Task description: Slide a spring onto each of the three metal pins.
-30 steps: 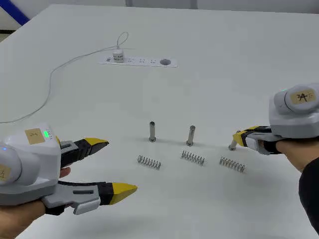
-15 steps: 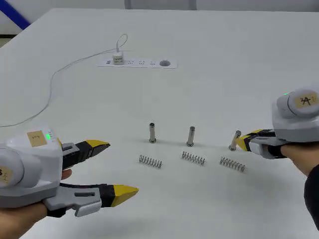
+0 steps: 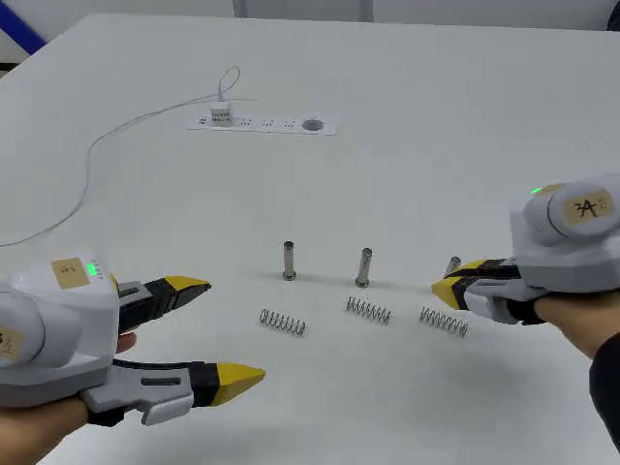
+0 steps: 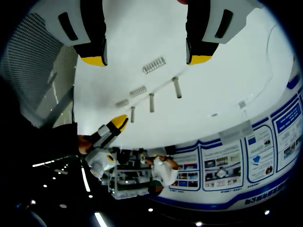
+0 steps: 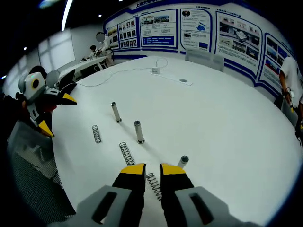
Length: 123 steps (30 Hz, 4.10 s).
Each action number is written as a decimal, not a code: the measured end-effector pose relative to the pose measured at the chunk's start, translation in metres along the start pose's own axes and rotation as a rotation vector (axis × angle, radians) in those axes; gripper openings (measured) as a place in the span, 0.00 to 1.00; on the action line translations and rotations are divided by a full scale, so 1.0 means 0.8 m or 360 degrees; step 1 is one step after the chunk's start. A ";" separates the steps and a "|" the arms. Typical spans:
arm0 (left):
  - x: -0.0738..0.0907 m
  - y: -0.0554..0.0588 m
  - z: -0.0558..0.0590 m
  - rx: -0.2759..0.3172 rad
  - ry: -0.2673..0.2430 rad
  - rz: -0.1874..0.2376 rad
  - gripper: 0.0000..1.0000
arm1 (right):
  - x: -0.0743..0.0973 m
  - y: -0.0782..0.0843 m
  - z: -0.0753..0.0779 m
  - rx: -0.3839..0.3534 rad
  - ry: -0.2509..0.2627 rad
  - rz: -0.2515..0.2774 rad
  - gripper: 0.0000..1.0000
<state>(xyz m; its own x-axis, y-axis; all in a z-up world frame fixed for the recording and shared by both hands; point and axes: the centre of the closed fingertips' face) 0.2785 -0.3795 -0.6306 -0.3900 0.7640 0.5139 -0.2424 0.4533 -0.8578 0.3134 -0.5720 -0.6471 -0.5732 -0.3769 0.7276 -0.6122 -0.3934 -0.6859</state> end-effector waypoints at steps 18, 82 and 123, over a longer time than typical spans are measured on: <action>0.004 0.005 -0.003 0.0019 -0.0018 0.0004 0.69 | -0.061 -0.038 -0.121 0.0367 -0.0373 -0.0019 0.16; -0.049 0.019 0.046 -0.0612 0.0340 -0.0161 0.21 | -0.030 -0.015 -0.193 0.0651 -0.0657 -0.0368 0.11; -0.053 -0.004 0.050 -0.0349 0.0359 -0.0021 0.12 | -0.012 -0.075 -0.212 0.0662 -0.0648 -0.0066 0.12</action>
<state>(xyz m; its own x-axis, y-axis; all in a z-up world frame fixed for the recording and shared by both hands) 0.2599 -0.4316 -0.6494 -0.1751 0.8290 0.5312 -0.0393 0.5332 -0.8451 0.2631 -0.4023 -0.6115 -0.2470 -0.6138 0.7498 -0.3168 -0.6801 -0.6612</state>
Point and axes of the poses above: the centre of the closed fingertips' face, and the gripper's own axes: x roughly backward along the fingers, z roughly to its right, y roughly out of its underside, and after that the axes turned 4 degrees about -z, right-handed
